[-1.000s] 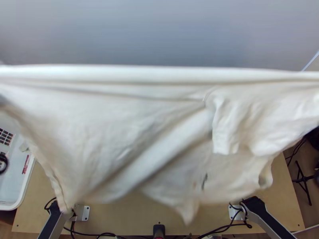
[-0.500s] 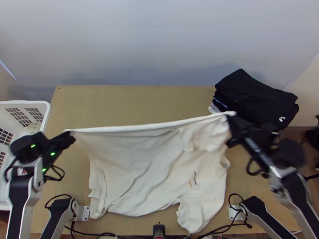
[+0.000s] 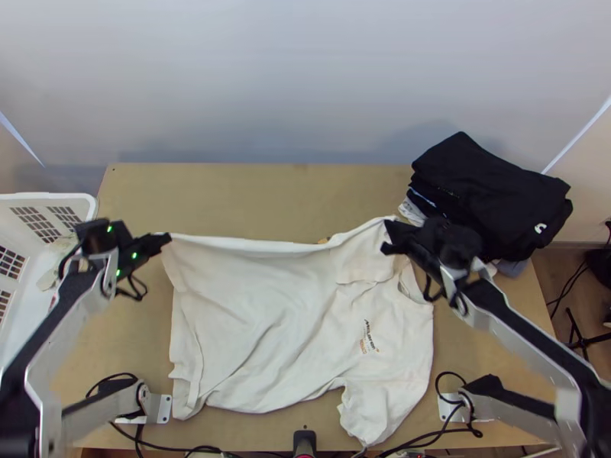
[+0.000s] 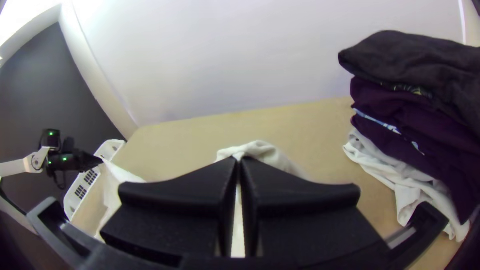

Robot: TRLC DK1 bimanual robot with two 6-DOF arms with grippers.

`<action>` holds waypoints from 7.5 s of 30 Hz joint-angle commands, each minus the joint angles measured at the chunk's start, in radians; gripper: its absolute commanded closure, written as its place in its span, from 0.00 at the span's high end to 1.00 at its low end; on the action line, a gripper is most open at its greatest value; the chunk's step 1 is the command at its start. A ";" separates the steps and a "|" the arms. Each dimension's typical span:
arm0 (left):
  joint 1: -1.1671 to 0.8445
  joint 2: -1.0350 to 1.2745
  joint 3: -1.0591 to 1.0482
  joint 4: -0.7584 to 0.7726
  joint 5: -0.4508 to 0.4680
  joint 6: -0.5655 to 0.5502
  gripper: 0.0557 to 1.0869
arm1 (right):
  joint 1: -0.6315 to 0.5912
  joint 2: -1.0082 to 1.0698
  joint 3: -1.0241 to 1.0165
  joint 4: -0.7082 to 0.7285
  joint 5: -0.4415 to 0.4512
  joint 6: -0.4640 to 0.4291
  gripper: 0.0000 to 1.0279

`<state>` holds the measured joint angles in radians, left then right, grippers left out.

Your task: Fold the t-shirt

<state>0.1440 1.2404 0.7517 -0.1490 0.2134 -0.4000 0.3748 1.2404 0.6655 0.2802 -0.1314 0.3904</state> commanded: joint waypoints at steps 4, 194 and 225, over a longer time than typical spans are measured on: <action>0.005 0.439 0.291 0.065 -0.051 0.013 0.03 | -0.079 0.381 0.218 0.030 -0.005 0.041 0.03; -0.078 0.037 0.077 -1.094 -0.226 0.906 0.04 | 0.535 -0.030 -0.024 -1.084 -0.074 0.306 0.03; 0.160 0.120 0.313 -1.107 -0.082 0.856 0.04 | 0.294 -0.259 0.062 -1.144 -0.033 0.082 0.03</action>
<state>0.2993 1.3045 0.9417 -1.2461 0.0479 0.5270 0.7132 0.9375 0.6285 -0.8886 -0.1677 0.5011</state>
